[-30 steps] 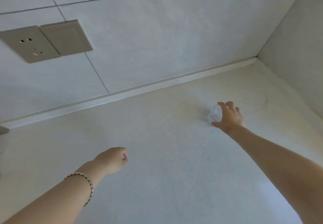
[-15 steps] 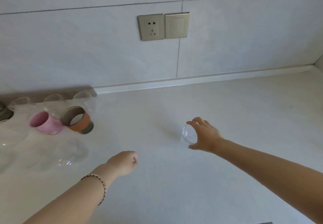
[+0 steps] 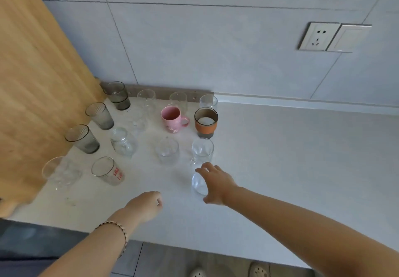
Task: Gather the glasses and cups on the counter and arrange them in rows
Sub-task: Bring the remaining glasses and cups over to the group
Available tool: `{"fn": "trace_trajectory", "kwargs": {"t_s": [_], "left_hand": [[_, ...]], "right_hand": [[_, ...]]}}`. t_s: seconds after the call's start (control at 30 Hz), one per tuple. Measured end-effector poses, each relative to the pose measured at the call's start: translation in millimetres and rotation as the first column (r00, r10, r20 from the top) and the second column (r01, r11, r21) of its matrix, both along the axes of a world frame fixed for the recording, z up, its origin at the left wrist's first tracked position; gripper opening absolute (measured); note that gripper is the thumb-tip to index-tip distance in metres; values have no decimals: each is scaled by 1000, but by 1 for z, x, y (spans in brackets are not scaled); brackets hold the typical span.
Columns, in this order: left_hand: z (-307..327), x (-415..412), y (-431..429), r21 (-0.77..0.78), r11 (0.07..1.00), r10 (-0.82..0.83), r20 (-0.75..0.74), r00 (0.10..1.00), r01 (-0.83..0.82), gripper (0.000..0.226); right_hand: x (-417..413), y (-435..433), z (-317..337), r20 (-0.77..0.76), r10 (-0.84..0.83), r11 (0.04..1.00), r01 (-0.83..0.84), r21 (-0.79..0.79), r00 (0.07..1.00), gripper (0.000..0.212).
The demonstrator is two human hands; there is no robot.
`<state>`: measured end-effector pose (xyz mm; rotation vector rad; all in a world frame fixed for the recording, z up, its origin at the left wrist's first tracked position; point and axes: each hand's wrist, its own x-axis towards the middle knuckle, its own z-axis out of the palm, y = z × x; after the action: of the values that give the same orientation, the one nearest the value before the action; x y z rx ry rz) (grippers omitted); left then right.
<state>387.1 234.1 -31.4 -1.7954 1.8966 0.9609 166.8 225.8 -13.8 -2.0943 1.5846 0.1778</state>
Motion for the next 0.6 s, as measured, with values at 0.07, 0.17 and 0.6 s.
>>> {"fn": "trace_trajectory", "kwargs": {"t_s": [0.07, 0.17, 0.6], "left_hand": [[-2, 19, 3, -10, 999, 45, -12, 999, -46, 10], [-8, 42, 5, -25, 995, 95, -16, 995, -95, 10], [-23, 64, 7, -6, 997, 79, -55, 995, -79, 12]], "right_hand": [[37, -10, -5, -3, 26, 1000, -26, 0, 1000, 84], [80, -26, -13, -30, 49, 999, -49, -20, 998, 78], [124, -38, -31, 70, 41, 998, -37, -58, 997, 83]]}}
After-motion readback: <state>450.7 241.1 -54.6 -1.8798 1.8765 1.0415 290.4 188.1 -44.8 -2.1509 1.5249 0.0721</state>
